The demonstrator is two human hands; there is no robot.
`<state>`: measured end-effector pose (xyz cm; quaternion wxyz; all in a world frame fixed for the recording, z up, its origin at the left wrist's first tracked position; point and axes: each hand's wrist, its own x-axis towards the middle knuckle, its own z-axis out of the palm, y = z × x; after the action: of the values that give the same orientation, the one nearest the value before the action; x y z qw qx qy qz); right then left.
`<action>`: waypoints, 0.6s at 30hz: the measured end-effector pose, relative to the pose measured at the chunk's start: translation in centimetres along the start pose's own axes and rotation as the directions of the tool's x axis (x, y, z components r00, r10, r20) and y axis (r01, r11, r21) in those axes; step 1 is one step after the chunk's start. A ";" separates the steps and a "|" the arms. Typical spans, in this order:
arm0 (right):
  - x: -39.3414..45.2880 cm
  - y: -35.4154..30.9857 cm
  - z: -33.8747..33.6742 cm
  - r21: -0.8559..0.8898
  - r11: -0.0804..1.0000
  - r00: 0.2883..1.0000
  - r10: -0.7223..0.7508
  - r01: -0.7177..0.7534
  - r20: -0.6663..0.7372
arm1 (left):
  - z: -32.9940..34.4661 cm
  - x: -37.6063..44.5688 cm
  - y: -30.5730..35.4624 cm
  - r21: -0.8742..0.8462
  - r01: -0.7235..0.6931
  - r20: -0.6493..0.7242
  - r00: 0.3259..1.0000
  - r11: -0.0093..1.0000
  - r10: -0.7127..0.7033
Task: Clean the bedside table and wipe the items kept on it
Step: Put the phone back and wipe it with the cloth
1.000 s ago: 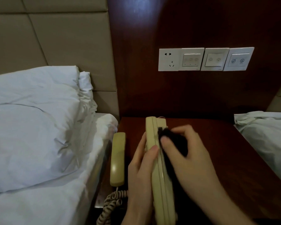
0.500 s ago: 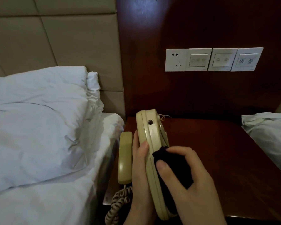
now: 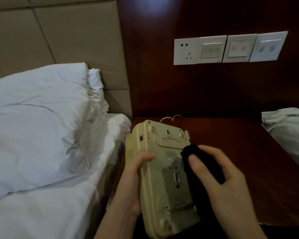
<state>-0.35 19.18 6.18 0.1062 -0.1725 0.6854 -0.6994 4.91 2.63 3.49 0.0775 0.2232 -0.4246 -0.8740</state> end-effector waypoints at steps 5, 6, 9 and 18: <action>1.8 0.3 -2.7 0.108 0.984 0.984 0.151 -0.140 -0.092 | -1.3 0.5 -0.2 0.035 -0.022 -0.024 0.999 0.999 0.023; 2.2 0.5 -3.3 0.145 0.978 0.980 0.166 -0.149 -0.108 | -1.2 0.5 -0.4 0.021 -0.014 0.010 1.000 1.000 0.014; 2.3 0.6 -4.4 0.139 0.989 0.982 0.071 -0.046 -0.176 | -0.5 0.2 -0.9 -0.036 -0.018 0.045 0.999 0.999 0.019; 3.7 3.6 -5.6 -0.382 0.911 0.973 -0.207 0.152 -0.106 | 0.6 1.4 -4.1 -0.093 0.047 0.104 0.994 0.995 -0.037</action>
<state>-6.20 22.77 2.92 -0.0430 -0.2009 0.7923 -0.5745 3.55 5.19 0.19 0.0477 0.1831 -0.3810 -0.9050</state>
